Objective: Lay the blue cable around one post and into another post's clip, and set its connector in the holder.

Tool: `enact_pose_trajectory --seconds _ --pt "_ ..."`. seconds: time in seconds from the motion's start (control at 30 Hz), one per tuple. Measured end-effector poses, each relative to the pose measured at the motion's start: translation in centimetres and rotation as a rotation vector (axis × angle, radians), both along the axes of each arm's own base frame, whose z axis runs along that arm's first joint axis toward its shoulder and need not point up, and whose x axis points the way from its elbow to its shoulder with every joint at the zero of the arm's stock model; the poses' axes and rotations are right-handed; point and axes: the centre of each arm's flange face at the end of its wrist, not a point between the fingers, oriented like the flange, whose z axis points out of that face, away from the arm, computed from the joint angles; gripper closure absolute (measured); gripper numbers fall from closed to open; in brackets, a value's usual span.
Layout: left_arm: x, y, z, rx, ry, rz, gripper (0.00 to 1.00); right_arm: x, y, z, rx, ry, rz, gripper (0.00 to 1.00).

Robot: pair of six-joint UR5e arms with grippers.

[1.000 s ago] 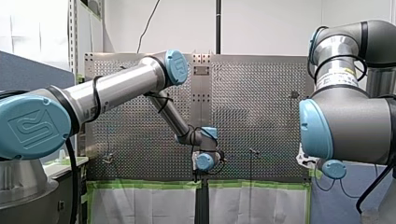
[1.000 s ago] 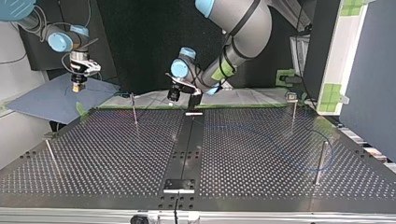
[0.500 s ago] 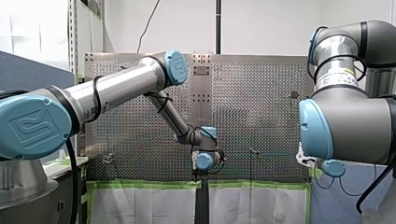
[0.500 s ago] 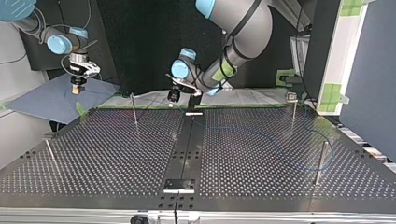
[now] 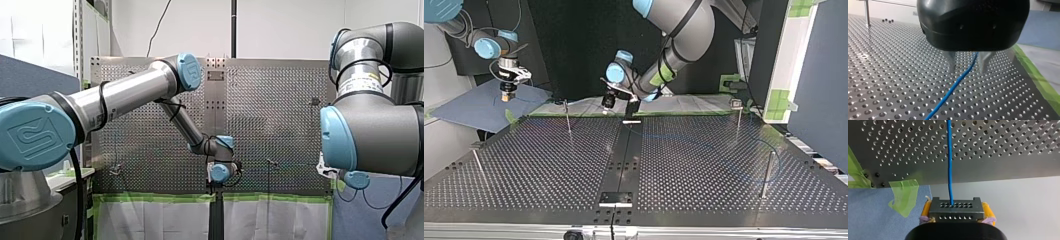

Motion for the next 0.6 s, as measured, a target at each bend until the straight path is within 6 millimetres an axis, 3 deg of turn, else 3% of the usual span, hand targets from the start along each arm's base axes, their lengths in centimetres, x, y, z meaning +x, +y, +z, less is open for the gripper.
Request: enact_pose_trajectory --seconds 0.03,0.27,0.6 --pt "-0.1 0.0 0.0 0.004 0.004 -0.002 0.0 0.0 0.0 0.0 0.0 0.0 0.001 1.0" --pt "-1.4 -0.5 -0.4 0.053 0.033 -0.025 0.0 0.2 0.0 0.0 0.0 -0.002 0.003 1.0" --pt "-5.7 -2.7 -1.4 0.154 0.075 -0.163 0.0 0.1 -0.1 0.0 -0.002 -0.009 0.002 1.0"
